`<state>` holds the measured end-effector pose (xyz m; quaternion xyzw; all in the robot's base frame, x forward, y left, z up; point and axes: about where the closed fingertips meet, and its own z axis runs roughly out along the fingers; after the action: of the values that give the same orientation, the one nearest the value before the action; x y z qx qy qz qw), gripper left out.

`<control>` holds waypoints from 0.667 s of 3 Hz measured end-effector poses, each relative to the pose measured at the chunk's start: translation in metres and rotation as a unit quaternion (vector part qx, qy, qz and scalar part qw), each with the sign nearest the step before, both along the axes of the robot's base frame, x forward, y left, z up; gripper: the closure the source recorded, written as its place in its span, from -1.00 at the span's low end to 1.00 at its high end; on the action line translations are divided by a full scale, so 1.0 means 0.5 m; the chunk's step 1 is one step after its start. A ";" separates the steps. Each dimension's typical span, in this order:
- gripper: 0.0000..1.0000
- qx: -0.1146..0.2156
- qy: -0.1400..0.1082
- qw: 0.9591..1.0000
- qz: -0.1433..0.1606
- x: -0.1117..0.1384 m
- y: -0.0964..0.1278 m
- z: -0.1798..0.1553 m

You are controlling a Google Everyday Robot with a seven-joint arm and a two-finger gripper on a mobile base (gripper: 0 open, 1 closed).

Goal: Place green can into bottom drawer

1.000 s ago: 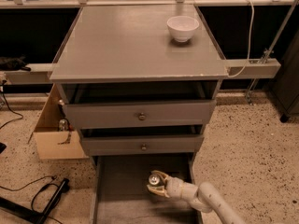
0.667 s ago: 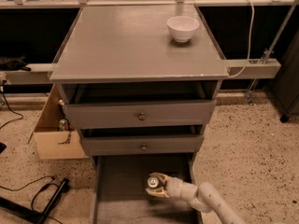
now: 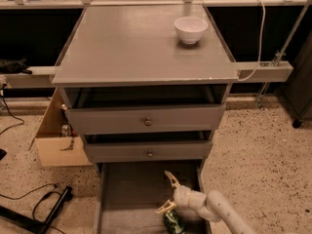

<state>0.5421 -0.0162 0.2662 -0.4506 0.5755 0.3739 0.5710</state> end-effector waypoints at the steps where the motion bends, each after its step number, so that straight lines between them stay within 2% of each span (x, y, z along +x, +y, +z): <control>1: -1.00 0.000 0.000 1.000 0.000 0.000 0.000 0.000; 2: -1.00 0.006 -0.005 1.000 0.014 -0.005 0.012 0.006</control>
Offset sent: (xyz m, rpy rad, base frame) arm -0.0044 0.0092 0.0068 0.0252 -0.0246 0.0607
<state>0.5397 -0.0100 0.2692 -0.4571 0.5638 0.3834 0.5711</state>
